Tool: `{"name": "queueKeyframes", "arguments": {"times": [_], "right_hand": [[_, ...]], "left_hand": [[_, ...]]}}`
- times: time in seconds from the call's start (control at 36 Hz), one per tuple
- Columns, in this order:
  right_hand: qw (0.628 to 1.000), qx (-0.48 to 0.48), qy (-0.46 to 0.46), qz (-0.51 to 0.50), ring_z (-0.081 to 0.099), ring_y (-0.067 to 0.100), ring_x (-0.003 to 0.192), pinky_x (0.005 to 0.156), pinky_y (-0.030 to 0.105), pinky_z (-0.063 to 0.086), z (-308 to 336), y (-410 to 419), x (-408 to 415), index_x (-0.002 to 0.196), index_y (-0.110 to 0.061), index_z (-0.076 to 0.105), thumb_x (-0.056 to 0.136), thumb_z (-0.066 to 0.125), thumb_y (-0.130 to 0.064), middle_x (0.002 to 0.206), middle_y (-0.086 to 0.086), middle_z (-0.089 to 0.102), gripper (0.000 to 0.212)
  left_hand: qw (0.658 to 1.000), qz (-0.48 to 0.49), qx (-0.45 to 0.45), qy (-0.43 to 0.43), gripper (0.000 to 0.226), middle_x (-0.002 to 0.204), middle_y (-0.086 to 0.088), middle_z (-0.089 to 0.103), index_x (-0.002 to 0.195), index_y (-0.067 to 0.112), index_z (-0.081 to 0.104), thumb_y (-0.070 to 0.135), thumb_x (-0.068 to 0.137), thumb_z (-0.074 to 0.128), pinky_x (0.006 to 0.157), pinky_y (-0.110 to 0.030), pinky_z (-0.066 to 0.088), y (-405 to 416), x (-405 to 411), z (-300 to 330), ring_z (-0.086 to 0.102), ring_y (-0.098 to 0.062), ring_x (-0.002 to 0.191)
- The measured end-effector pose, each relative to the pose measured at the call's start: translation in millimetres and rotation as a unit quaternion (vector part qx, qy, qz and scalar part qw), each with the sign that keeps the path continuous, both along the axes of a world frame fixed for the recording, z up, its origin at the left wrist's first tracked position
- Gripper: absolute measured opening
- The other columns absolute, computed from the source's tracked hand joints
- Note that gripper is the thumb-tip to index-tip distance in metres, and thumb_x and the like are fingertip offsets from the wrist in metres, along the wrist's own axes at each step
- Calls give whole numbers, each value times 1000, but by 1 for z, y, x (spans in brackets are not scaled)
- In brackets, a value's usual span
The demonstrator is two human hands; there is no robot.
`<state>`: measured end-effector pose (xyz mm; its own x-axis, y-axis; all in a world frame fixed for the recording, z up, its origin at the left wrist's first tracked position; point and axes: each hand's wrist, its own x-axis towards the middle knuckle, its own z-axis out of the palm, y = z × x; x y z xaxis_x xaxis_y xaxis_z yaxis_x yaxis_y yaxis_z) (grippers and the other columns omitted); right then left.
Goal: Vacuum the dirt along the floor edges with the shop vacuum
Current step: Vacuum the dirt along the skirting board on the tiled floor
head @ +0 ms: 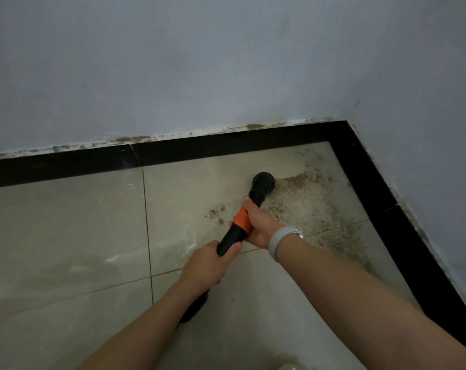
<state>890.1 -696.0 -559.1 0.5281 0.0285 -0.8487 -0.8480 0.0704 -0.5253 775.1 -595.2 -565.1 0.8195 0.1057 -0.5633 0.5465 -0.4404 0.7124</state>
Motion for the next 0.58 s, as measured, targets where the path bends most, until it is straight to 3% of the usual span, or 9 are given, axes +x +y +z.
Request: {"name": "queueKeyframes", "arguments": {"times": [0.08, 0.17, 0.36, 0.44, 0.58], "right_hand": [[1000, -2, 1, -18, 60, 28, 73, 62, 43, 50, 3, -13, -1, 126, -5, 41, 97, 53, -39, 94, 14, 56, 46], [999, 7, -6, -43, 61, 28, 71, 56, 40, 50, 5, -21, -2, 131, -6, 39, 97, 53, -38, 96, 14, 56, 49], [989, 82, -5, -125, 60, 27, 73, 66, 40, 53, 1, -16, -21, 118, -10, 47, 95, 58, -34, 89, 12, 55, 34], [984, 118, -13, -131, 59, 28, 79, 66, 40, 54, 1, -4, -34, 118, -13, 47, 95, 58, -33, 93, 11, 53, 33], [983, 134, -15, -126, 56, 24, 68, 66, 39, 53, 7, 14, -37, 108, -14, 46, 96, 55, -34, 86, 8, 49, 25]], "left_hand": [[1000, -26, 3, -6, 43, 67, -2, 64, 82, 20, 52, 63, 88, 49, 62, -34, 55, -7, -2, -1, 60, -15, 52], [999, -45, 20, -9, 44, 67, -1, 64, 84, 20, 54, 63, 88, 48, 60, -32, 54, -12, 4, 1, 59, -15, 51], [989, -94, 115, -22, 47, 73, -2, 67, 82, 21, 55, 67, 86, 45, 66, -35, 54, 5, 12, 6, 65, -21, 64], [990, -87, 104, -25, 46, 70, -3, 66, 79, 21, 56, 66, 85, 48, 66, -38, 56, 20, 7, 4, 65, -23, 62], [994, -62, 82, -44, 44, 63, -5, 66, 76, 18, 56, 61, 87, 50, 61, -38, 54, 37, -2, 2, 64, -22, 54]]}}
